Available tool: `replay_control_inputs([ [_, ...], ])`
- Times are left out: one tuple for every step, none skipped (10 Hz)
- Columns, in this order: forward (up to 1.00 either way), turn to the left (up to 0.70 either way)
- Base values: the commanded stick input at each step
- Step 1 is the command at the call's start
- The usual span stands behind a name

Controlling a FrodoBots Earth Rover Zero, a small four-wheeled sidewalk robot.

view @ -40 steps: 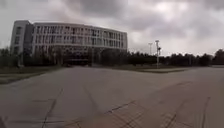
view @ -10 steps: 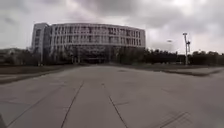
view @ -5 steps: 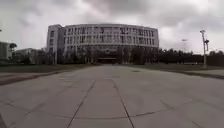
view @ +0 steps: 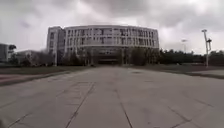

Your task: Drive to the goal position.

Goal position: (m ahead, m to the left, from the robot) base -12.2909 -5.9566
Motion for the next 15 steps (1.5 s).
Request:
replay_control_inputs([
  [0.7,0.0],
  [0.7,0.0],
  [0.7,0.0],
  [0.7,0.0],
  [0.7,0.0],
  [0.7,0.0],
  [0.7,0.0],
  [0.7,0.0],
  [0.7,0.0],
  [0.7,0.0],
  [0.7,0.0],
  [0.7,0.0],
  [0.7,0.0],
  [0.7,0.0],
  [0.7,0.0],
])
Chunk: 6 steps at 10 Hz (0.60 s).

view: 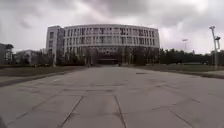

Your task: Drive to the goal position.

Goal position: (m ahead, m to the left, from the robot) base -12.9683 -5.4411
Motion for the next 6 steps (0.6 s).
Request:
replay_control_inputs([
  [0.7,0.0],
  [0.7,0.0],
  [0.7,0.0],
  [0.7,0.0],
  [0.7,0.0],
  [0.7,0.0],
])
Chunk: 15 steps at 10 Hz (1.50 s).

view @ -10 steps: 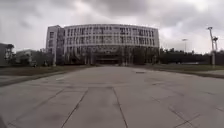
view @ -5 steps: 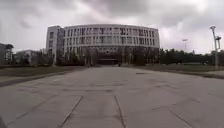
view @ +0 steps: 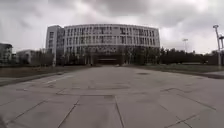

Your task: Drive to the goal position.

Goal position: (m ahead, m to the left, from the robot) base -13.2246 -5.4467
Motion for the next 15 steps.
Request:
replay_control_inputs([
  [0.7,0.0],
  [0.7,0.0],
  [0.7,0.0],
  [0.7,0.0],
  [0.7,0.0],
  [0.7,0.0],
  [0.7,0.0],
  [0.7,0.0],
  [0.7,0.0],
  [0.7,0.0],
  [0.7,0.0],
  [0.7,0.0],
  [0.7,0.0],
  [0.7,0.0],
  [0.7,0.0],
])
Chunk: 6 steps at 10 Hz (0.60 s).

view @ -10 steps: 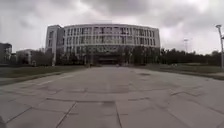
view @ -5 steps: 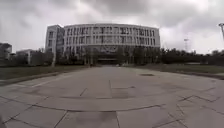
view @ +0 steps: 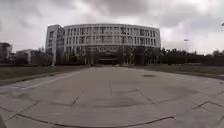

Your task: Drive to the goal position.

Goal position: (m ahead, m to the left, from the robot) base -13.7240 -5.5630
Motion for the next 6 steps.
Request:
replay_control_inputs([
  [0.7,0.0],
  [0.7,0.0],
  [0.7,0.0],
  [0.7,0.0],
  [0.7,0.0],
  [0.7,0.0],
])
